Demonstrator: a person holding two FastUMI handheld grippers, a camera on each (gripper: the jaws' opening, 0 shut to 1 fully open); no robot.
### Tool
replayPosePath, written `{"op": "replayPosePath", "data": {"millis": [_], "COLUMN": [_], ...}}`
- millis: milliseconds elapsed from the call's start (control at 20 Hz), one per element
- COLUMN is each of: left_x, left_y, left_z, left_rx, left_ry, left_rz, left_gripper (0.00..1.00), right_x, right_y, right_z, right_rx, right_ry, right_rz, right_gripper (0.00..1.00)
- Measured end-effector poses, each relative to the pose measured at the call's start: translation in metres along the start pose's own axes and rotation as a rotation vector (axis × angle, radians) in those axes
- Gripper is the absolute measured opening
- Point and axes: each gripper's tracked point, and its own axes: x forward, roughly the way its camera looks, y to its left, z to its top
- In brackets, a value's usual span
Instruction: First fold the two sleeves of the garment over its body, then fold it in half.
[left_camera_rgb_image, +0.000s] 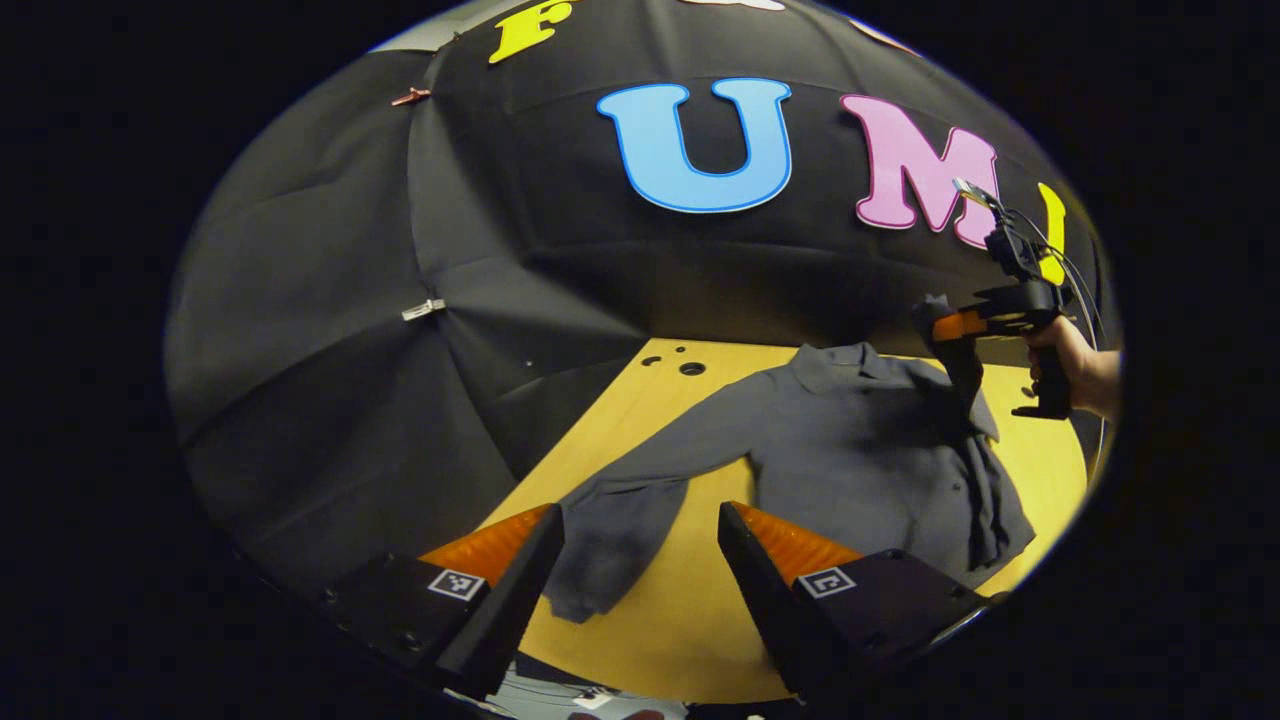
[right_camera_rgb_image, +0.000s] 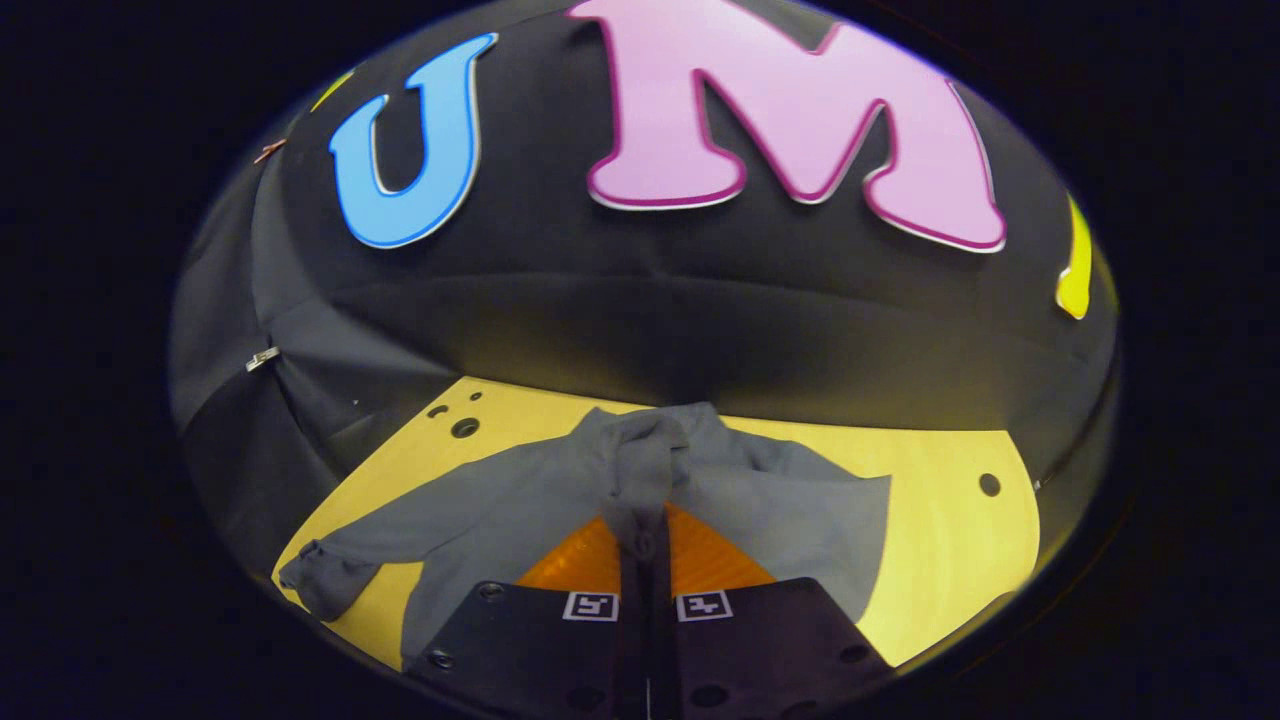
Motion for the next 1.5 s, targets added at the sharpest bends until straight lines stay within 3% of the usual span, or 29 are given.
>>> {"op": "replayPosePath", "data": {"millis": [100, 350, 500, 650, 700, 850, 1000, 1200, 1300, 1500], "left_x": [-0.002, -0.008, -0.011, -0.007, -0.004, -0.001, -0.002, 0.013, 0.031, 0.071], "left_y": [0.025, 0.059, 0.069, 0.084, 0.088, 0.104, 0.122, 0.142, 0.151, 0.135], "left_z": [-0.003, -0.027, -0.044, -0.069, -0.072, -0.079, -0.092, -0.118, -0.126, -0.130], "left_rx": [0.021, -0.056, -0.120, -0.166, -0.183, -0.244, -0.291, -0.332, -0.301, -0.333], "left_ry": [-0.002, 0.041, 0.068, 0.108, 0.111, 0.109, 0.118, 0.159, 0.163, 0.206], "left_rz": [0.046, 0.091, 0.084, 0.088, 0.091, 0.125, 0.153, 0.180, 0.203, 0.130], "left_gripper": [0.98, 0.98, 0.98, 0.98, 0.98, 0.98, 0.98, 0.97, 0.96, 0.96], "right_x": [0.013, 0.042, 0.058, 0.071, 0.071, 0.063, 0.037, -0.013, -0.044, -0.108], "right_y": [0.034, 0.099, 0.130, 0.150, 0.156, 0.172, 0.171, 0.154, 0.136, 0.089], "right_z": [-0.004, -0.026, -0.043, -0.053, -0.058, -0.068, -0.063, -0.050, -0.040, -0.034], "right_rx": [0.009, 0.024, 0.033, -0.004, -0.003, -0.022, -0.085, -0.089, -0.084, -0.101], "right_ry": [0.012, 0.064, 0.111, 0.119, 0.135, 0.164, 0.138, 0.071, 0.036, -0.023], "right_rz": [0.047, 0.101, 0.102, 0.085, 0.084, 0.100, 0.091, 0.075, 0.075, 0.000], "right_gripper": [0.06, 0.06, 0.09, 0.20, 0.19, 0.84, 1.00, 1.00, 1.00, 0.99]}}
